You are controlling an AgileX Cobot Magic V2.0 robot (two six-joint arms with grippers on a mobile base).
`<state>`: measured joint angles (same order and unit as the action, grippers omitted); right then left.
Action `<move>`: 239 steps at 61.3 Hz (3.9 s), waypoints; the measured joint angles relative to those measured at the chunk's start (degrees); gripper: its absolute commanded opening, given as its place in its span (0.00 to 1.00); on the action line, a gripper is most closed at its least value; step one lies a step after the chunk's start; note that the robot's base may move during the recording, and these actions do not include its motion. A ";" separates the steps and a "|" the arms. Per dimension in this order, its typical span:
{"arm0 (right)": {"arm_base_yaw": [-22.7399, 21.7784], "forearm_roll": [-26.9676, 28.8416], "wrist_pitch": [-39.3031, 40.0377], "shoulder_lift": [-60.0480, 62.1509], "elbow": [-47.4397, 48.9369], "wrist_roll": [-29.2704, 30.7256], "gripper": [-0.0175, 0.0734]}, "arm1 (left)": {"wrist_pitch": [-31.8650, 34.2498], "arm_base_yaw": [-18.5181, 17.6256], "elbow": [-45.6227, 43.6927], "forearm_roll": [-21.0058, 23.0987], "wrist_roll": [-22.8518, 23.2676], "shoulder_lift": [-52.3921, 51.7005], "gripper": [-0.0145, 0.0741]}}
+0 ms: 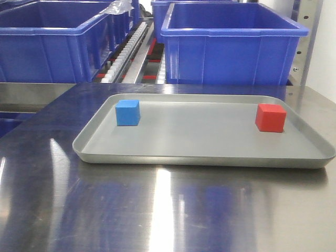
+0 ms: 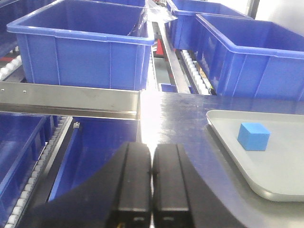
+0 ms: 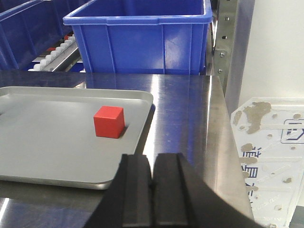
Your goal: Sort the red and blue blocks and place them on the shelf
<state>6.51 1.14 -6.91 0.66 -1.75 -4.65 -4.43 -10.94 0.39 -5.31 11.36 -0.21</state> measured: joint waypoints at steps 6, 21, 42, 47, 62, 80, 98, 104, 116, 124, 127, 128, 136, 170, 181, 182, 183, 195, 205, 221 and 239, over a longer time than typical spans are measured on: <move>0.00 0.00 0.00 0.00 0.00 0.00 0.27 | 0.00 0.00 0.00 0.00 0.00 0.00 0.32; 0.00 0.00 0.00 0.00 0.00 0.00 0.27 | 0.00 0.00 0.00 0.00 0.00 0.00 0.32; 0.00 0.00 0.86 0.00 0.00 0.00 0.27 | 0.00 0.00 0.00 0.00 0.00 0.00 0.32; 0.00 0.00 2.37 0.00 0.00 0.00 0.27 | 0.00 0.00 0.00 0.00 0.00 0.00 0.32; 0.00 1.14 6.08 -2.22 0.00 -0.50 0.27 | 0.00 0.00 0.00 0.00 0.00 0.00 0.32; 0.00 3.27 6.17 -28.88 15.03 -1.36 0.27 | 0.00 0.00 0.00 0.00 0.00 0.00 0.32; 0.00 3.53 1.27 -55.17 32.58 -1.45 0.27 | 0.00 0.00 0.00 0.00 0.00 0.00 0.32; 0.00 3.63 -3.75 -61.24 36.99 -1.45 0.27 | 0.00 0.00 0.00 0.00 0.00 0.00 0.32; 0.00 3.63 -8.35 -68.25 41.65 -1.45 0.27 | 0.00 0.00 0.00 0.00 0.00 0.00 0.32; 0.00 3.63 -7.83 -69.60 41.90 -1.45 0.27 | 0.00 0.00 0.00 0.00 0.00 0.00 0.32; 0.00 3.63 -7.83 -69.86 41.90 -1.45 0.28 | 0.00 0.00 0.00 0.00 0.00 0.00 0.32; 0.00 3.63 -7.83 -69.99 41.90 -1.45 0.30 | 0.00 0.00 0.00 0.00 0.00 0.00 0.32; 0.00 3.63 -10.53 -70.12 42.57 -1.45 0.63 | 0.00 0.00 0.00 0.00 0.00 0.00 0.32; 3.82 3.63 -28.23 -76.41 57.48 -1.45 0.73 | 0.00 0.00 0.00 0.00 0.00 0.00 0.32; 6.46 3.63 -30.09 -82.41 63.41 -1.45 0.73 | 0.00 0.00 0.00 0.00 0.00 0.00 0.32; 6.64 3.63 -30.32 -82.90 64.10 -1.45 0.73 | 0.00 0.00 0.00 0.00 0.00 0.00 0.32; 6.81 3.63 -30.66 -83.38 64.55 -1.45 0.73 | 0.00 0.00 0.00 0.00 0.00 0.00 0.32; 8.57 3.63 -33.21 -89.66 69.64 -1.45 0.73 | 0.00 0.00 0.00 0.00 0.00 0.00 0.32; 8.57 3.63 -35.72 -93.54 73.03 -1.45 0.73 | 0.00 0.00 0.00 0.00 0.00 0.00 0.32; 8.57 3.41 -37.41 -97.61 75.16 -1.45 0.73 | 0.00 0.00 0.00 0.00 0.00 0.00 0.32; 8.57 0.37 -37.41 -98.11 75.25 -1.69 0.73 | 0.00 0.00 0.00 0.00 0.00 0.00 0.32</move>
<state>15.08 1.51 -44.32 -97.45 73.49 -6.34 -4.43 -10.94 0.39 -5.31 11.36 -0.21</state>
